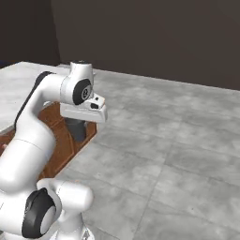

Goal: Pick the pot and glass cup and place them in the sink. Then turn on the water.

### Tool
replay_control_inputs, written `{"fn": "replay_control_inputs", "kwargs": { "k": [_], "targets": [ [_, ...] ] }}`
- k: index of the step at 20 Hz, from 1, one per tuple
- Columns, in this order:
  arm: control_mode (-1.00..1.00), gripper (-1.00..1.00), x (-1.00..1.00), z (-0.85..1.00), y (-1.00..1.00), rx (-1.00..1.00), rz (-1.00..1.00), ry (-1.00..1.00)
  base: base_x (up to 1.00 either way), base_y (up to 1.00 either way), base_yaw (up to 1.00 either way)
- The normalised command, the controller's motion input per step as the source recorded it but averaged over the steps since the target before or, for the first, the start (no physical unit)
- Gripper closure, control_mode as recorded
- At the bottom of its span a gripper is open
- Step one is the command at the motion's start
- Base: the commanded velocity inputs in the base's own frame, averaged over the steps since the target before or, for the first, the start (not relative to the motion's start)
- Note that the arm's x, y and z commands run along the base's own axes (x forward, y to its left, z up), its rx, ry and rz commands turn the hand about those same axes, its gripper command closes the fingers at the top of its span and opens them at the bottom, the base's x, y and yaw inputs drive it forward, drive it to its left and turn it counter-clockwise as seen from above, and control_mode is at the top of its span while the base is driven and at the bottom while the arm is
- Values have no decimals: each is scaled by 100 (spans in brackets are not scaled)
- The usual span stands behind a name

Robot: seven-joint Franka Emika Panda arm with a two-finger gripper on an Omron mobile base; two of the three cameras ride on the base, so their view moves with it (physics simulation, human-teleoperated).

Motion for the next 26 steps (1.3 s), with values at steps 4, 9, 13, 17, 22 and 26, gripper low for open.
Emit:
{"fn": "replay_control_inputs", "kwargs": {
  "k": [4, 9, 13, 17, 22, 26],
  "targets": [
    [100, 100, 0, 0, 0, 0, 0, 0, 2, -3, -60],
    [100, 100, 0, 0, 0, 0, 0, 0, 1, 0, -62],
    [100, 100, 0, 0, 0, 0, 0, 0, 3, 0, -62],
    [100, 100, 0, 0, 0, 0, 0, 0, 13, 0, -60],
    [100, 100, 0, 0, 0, 0, 0, 0, 16, 0, -59],
    [100, 100, 0, 0, 0, 0, 0, 0, 17, 0, -60]
  ]
}}
